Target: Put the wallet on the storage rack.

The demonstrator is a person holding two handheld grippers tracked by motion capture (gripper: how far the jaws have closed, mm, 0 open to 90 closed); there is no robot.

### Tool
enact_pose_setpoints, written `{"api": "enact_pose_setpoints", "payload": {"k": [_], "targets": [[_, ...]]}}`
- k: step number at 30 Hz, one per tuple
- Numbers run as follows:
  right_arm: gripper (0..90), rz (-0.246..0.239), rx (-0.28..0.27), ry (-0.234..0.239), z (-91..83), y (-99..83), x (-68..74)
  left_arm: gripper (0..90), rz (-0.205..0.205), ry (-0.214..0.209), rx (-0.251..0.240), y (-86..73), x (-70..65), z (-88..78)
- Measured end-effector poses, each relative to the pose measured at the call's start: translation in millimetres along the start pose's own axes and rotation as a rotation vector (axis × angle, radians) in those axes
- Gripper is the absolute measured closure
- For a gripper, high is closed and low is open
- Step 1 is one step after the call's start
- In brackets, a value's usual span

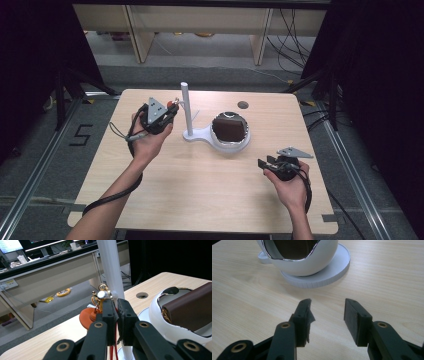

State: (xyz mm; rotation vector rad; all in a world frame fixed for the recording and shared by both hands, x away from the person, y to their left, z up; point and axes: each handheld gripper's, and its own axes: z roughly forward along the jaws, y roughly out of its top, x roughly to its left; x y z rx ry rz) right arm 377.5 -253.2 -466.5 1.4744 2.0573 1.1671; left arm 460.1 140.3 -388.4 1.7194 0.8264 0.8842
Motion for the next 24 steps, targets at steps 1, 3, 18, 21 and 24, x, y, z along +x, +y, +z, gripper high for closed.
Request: {"api": "enact_pose_setpoints", "payload": {"k": [1, 3, 18, 21, 24], "targets": [[57.4, 0.000, 0.001, 0.000, 0.1, -0.1, -0.1, 84.5, 0.001, -0.001, 0.000, -0.1, -0.2, 0.4], [57.3, -0.020, 0.006, -0.009, -1.1, 0.0, -1.6, 84.5, 0.002, -0.001, -0.002, -0.4, -0.5, 1.3], [56.5, 0.002, 0.011, 0.008, 1.4, -2.0, -0.4, 81.7, -0.003, -0.021, 0.002, -3.4, -2.3, 2.0], [56.3, 0.003, 0.014, 0.007, 1.3, -2.4, -0.5, 77.6, -0.004, -0.034, 0.003, -5.7, -2.7, -1.0], [55.8, 0.006, 0.013, 0.007, 1.1, -2.5, -0.6, 74.1, -0.009, -0.046, 0.008, -8.7, -1.4, -7.0]]}}
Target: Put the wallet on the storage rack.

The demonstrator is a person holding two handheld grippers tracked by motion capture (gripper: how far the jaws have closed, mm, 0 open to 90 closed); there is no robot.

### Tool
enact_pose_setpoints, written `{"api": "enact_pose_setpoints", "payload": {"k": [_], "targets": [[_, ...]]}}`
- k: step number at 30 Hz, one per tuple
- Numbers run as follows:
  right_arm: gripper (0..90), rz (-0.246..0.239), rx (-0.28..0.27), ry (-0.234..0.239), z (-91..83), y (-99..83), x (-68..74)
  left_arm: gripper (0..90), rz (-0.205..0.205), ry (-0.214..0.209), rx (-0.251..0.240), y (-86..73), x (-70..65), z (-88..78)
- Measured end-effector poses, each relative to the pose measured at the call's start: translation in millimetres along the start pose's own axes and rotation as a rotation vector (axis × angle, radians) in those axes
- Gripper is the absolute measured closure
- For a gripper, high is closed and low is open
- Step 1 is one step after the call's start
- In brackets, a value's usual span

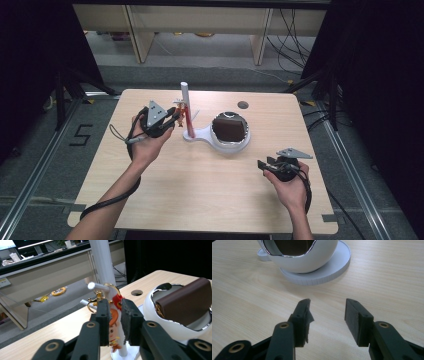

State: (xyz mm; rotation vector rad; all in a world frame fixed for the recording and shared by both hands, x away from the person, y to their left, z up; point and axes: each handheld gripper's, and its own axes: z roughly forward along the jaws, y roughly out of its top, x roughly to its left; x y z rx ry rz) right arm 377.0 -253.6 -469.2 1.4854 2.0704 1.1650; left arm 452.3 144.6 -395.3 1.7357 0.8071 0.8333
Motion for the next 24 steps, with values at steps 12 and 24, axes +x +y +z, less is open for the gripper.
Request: {"api": "enact_pose_setpoints", "payload": {"k": [12, 24], "targets": [[55.0, -0.033, -0.003, -0.010, 0.3, 0.2, -2.2, 48.5, -0.026, -0.047, 0.063, -22.3, 13.8, -30.7], [54.7, 0.001, -0.009, -0.001, 4.4, -2.9, 1.5, 34.0, -0.036, -0.043, 0.066, -53.0, 21.4, -61.8]]}}
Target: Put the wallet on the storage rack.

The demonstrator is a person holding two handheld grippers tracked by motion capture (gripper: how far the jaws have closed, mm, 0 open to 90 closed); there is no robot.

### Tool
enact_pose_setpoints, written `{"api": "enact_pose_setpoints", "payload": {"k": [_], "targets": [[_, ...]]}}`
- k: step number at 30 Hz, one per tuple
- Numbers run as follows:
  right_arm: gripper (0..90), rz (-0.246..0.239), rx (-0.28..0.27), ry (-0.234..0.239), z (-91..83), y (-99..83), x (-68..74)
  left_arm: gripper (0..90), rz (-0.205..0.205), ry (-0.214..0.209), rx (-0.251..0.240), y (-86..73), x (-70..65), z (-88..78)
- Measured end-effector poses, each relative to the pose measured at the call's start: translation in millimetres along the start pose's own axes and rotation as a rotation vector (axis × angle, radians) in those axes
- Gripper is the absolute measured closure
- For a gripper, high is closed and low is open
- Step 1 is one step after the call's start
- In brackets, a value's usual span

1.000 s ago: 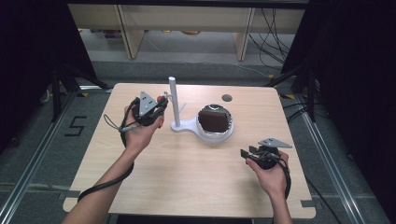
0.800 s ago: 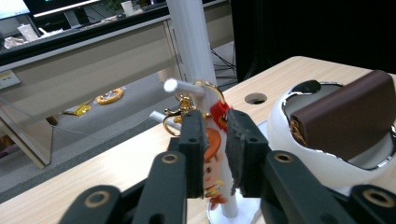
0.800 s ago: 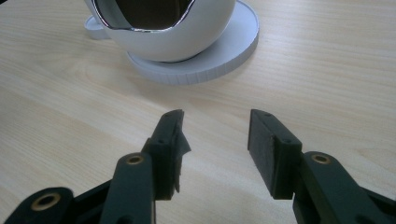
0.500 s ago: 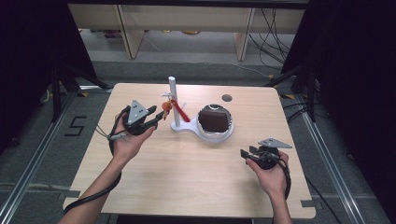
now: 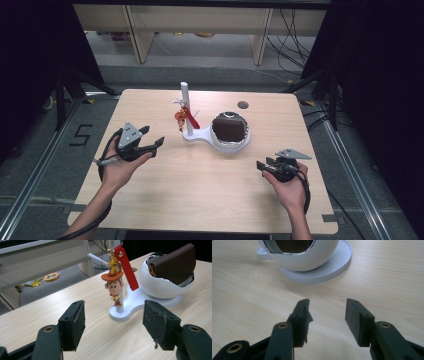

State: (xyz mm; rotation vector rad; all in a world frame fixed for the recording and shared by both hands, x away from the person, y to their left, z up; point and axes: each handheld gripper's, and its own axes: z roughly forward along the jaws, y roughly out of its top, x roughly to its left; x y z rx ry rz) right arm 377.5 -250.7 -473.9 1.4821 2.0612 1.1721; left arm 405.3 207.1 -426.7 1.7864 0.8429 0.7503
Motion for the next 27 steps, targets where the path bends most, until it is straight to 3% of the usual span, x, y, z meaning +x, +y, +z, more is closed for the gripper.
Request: {"api": "enact_pose_setpoints", "payload": {"k": [4, 21, 22, 23, 25, 27], "targets": [[54.5, -0.041, -0.008, -0.006, 0.7, 0.3, -3.6, 33.8, -0.012, 0.007, 0.001, -11.7, 1.4, -9.2], [53.8, -0.015, 0.024, -0.010, 0.2, -1.2, -2.9, 33.7, -0.072, 0.023, 0.037, -65.3, 0.9, -30.1], [53.8, -0.039, 0.017, -0.014, 0.6, -1.2, -4.9, 33.7, -0.080, 0.032, 0.046, -68.6, 0.7, -31.2], [53.7, 0.001, 0.018, 0.000, 1.5, -2.2, -2.4, 33.7, -0.087, 0.031, 0.044, -72.2, 1.4, -31.0], [53.5, -0.003, 0.022, -0.019, 2.5, -2.9, -3.0, 33.7, -0.097, 0.041, 0.052, -79.4, 2.7, -33.1], [53.3, -0.001, 0.023, -0.005, 2.4, -3.8, -3.8, 33.7, -0.097, 0.038, 0.052, -84.9, 5.3, -33.5]]}}
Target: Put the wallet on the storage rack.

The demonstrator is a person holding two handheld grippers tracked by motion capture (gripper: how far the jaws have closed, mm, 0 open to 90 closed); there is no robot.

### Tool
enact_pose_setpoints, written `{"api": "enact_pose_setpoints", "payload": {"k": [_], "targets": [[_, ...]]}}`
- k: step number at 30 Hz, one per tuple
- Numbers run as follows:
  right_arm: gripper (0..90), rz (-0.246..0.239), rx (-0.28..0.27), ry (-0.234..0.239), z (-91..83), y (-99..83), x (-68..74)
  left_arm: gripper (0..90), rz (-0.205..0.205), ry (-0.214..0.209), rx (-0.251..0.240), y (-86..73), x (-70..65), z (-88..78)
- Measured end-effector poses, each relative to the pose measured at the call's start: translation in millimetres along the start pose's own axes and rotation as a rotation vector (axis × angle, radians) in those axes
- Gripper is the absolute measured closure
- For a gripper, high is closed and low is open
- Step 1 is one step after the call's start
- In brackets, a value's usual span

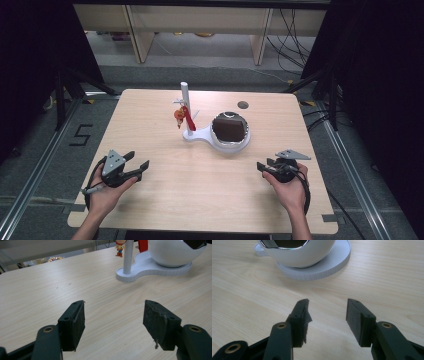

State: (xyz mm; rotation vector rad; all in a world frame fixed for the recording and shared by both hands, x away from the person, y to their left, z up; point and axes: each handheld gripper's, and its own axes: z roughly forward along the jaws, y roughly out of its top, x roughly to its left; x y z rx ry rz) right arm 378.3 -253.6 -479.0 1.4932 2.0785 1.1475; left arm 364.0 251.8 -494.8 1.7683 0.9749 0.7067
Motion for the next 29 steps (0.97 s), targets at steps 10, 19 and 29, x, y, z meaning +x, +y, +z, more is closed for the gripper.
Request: {"api": "enact_pose_setpoints", "payload": {"k": [10, 19, 29], "targets": [[52.6, -0.034, 0.008, -0.002, 3.9, -2.5, -4.4, 33.8, -0.058, 0.044, 0.021, -23.1, 6.5, -2.4], [51.7, -0.031, 0.012, -0.004, 4.5, -6.8, -7.0, 33.9, -0.067, 0.063, 0.011, -32.4, 2.2, -4.3], [50.9, 0.009, 0.023, -0.008, 2.6, -9.5, -6.1, 33.2, -0.047, 0.060, 0.014, -31.9, -0.7, -2.7]]}}
